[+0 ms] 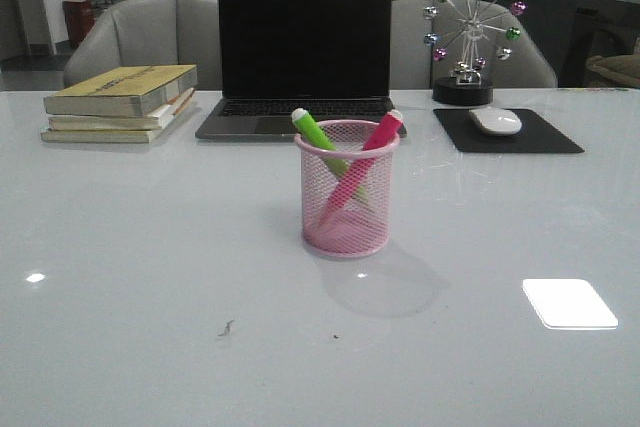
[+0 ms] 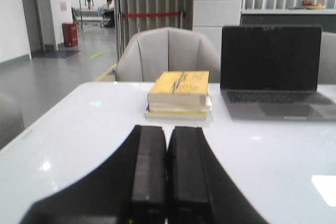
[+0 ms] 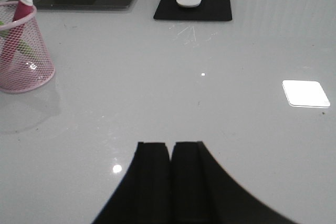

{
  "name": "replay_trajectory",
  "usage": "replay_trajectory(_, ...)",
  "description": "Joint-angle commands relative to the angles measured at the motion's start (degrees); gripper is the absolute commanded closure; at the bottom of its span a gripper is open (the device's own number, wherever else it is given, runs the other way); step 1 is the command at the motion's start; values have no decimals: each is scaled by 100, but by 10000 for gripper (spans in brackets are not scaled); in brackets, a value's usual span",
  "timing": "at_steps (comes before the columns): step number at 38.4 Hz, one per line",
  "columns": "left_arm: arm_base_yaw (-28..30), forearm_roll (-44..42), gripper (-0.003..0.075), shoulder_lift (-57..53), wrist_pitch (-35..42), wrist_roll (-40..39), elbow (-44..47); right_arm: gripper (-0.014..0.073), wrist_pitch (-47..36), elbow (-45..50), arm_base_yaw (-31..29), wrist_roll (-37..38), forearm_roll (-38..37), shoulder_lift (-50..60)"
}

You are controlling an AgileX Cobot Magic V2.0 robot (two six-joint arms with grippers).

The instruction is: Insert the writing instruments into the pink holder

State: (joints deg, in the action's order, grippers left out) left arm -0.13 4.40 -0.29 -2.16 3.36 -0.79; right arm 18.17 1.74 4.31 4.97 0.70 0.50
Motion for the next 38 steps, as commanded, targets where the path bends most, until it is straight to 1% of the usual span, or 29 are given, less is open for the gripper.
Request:
replay_trajectory(1, 0, -11, 623, -133, 573, -60, 31, 564, -469, 5, -5, -1, -70, 117)
replay_trajectory(3, 0, -11, 623, -133, 615, -60, 130, 564, -469, 5, -5, -1, -70, 117)
replay_trajectory(5, 0, -11, 623, -133, 440, -60, 130, 564, -469, 5, -5, -1, -70, 117)
replay_trajectory(38, 0, -11, 629, -133, 429, -60, 130, 564, -469, 5, -5, -1, -70, 117)
